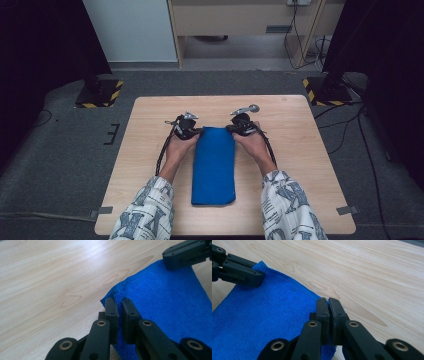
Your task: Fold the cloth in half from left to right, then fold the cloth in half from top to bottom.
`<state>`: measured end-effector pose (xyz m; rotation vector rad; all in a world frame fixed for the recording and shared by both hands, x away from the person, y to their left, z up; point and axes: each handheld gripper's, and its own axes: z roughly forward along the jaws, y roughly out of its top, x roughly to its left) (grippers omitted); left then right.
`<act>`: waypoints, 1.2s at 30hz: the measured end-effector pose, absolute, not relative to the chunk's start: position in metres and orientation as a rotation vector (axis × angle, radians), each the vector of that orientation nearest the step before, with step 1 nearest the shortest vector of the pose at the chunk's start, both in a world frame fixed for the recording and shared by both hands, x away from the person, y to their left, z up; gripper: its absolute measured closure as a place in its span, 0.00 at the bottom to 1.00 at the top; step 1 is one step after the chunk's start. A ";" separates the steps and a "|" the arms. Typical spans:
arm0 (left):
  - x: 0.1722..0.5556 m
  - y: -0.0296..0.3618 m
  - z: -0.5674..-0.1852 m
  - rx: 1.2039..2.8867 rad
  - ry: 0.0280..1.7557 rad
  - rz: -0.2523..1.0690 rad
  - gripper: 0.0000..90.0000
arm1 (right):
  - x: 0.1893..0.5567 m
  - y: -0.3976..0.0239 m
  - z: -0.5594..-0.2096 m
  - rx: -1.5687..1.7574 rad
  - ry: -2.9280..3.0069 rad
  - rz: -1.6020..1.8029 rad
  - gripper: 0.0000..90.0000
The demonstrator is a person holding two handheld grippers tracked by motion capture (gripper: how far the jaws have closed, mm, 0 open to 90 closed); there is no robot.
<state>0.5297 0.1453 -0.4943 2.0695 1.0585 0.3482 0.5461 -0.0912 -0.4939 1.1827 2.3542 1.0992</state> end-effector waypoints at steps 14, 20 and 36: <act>0.529 0.141 -0.484 2.053 1.023 0.388 0.94 | 0.546 -0.102 -0.481 1.192 2.315 1.157 0.97; 0.528 0.137 -0.474 2.062 0.996 0.414 0.95 | 0.546 -0.100 -0.470 1.156 2.317 1.153 0.97; 0.525 0.135 -0.462 2.062 0.963 0.431 0.95 | 0.544 -0.106 -0.460 1.150 2.296 1.176 0.97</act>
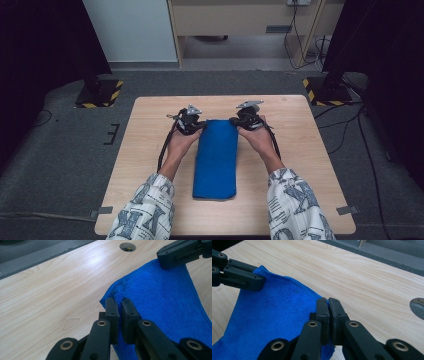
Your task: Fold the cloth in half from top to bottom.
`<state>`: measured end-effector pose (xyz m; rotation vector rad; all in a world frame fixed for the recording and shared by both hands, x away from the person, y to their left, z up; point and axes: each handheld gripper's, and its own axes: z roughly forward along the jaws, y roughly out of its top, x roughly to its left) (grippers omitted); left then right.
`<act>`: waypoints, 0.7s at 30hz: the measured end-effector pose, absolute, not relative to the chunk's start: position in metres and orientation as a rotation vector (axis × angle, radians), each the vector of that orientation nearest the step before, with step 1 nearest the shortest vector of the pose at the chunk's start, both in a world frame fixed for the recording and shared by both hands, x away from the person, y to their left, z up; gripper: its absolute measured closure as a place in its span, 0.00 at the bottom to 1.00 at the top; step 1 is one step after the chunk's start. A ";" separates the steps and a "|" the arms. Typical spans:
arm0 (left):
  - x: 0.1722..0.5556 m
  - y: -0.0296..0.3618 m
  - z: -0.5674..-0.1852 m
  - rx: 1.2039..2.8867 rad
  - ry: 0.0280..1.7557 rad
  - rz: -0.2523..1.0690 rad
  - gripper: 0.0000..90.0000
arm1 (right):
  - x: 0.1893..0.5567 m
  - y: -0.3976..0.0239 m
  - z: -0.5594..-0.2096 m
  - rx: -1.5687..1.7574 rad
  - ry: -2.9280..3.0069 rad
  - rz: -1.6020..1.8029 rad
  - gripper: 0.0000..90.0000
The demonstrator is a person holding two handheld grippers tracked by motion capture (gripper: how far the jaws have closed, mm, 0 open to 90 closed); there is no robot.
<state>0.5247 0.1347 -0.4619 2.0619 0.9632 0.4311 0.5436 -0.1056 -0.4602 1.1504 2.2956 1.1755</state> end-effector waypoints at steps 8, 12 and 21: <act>0.523 0.140 -0.456 2.045 0.961 0.440 0.95 | 0.542 -0.107 -0.455 1.140 2.286 1.194 0.97; 0.521 0.141 -0.452 2.040 0.953 0.454 0.96 | 0.541 -0.105 -0.452 1.132 2.286 1.198 0.97; 0.521 0.147 -0.448 2.012 0.970 0.446 0.96 | 0.541 -0.103 -0.444 1.112 2.278 1.222 0.97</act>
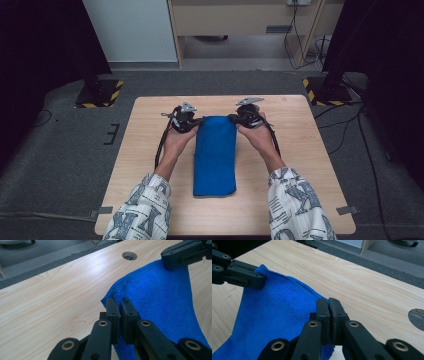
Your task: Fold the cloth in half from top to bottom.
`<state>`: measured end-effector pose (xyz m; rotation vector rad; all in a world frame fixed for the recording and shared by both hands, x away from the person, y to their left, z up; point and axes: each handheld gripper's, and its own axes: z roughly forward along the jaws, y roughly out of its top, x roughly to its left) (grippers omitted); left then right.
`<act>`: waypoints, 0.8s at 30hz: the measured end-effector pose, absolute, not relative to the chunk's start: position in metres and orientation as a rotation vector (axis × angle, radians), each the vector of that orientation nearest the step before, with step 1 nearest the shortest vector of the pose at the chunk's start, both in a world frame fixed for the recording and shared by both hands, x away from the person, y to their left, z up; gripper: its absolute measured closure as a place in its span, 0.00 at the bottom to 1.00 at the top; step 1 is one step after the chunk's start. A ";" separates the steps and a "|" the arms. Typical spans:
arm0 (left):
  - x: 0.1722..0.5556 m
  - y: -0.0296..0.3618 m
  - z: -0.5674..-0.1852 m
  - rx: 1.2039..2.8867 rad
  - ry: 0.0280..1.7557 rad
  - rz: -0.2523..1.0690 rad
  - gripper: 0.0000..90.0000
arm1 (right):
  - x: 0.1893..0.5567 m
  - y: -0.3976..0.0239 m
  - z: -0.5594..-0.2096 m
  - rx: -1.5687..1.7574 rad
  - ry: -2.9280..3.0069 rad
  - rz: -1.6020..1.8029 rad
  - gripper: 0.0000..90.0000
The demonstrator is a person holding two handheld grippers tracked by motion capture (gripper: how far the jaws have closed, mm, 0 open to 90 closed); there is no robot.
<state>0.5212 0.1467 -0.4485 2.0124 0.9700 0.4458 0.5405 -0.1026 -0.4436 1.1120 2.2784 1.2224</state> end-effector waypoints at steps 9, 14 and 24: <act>0.521 0.148 -0.432 2.018 0.934 0.468 0.96 | 0.541 -0.100 -0.433 1.096 2.263 1.230 0.97; 0.521 0.150 -0.427 2.001 0.941 0.464 0.96 | 0.540 -0.101 -0.427 1.099 2.248 1.241 0.97; 0.517 0.150 -0.418 2.007 0.925 0.466 0.96 | 0.535 -0.102 -0.420 1.080 2.236 1.260 0.97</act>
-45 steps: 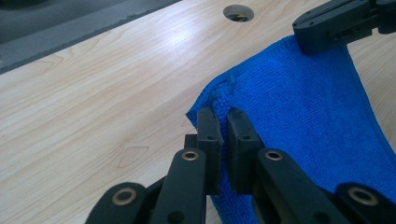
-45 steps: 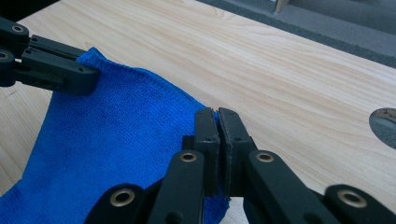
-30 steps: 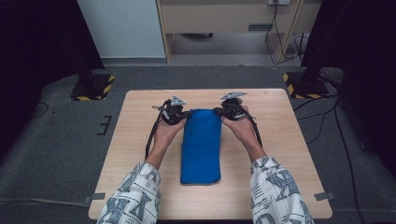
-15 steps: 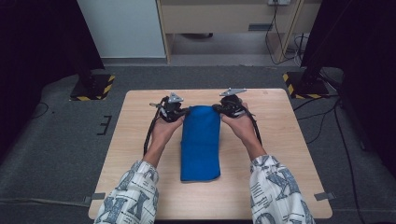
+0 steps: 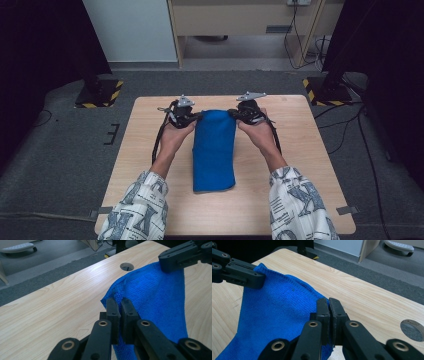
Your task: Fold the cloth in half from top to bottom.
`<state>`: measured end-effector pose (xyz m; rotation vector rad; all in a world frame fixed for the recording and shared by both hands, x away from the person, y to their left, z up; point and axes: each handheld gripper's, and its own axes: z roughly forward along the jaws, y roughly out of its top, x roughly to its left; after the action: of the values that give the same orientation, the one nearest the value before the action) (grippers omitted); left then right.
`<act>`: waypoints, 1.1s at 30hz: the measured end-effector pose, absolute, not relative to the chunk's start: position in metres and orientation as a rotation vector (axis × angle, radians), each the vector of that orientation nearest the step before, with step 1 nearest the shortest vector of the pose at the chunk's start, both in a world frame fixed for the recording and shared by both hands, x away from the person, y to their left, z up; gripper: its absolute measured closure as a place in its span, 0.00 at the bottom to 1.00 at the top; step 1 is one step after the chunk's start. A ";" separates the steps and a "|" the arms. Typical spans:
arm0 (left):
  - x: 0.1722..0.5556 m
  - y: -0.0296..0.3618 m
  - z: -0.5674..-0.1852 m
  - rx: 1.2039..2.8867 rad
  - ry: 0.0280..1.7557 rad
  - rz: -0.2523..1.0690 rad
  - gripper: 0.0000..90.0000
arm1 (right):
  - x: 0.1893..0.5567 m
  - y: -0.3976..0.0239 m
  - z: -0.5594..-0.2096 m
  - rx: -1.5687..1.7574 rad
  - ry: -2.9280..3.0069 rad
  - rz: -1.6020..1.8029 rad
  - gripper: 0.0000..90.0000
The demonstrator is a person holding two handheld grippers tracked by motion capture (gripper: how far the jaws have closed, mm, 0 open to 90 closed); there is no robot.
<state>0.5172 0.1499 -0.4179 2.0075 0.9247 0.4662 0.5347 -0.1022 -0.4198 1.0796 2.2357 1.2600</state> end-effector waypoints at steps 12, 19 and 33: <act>0.512 0.146 -0.415 2.009 0.909 0.469 0.96 | 0.524 -0.105 -0.421 1.065 2.241 1.229 0.98; 0.514 0.147 -0.419 2.021 0.911 0.474 0.96 | 0.521 -0.105 -0.425 1.054 2.251 1.239 0.97; 0.508 0.152 -0.424 2.027 0.882 0.459 0.96 | 0.519 -0.103 -0.431 1.046 2.258 1.251 0.97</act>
<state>0.5080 0.1521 -0.4238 2.0275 0.8822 0.4594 0.5192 -0.1032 -0.4312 1.0460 2.2583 1.2510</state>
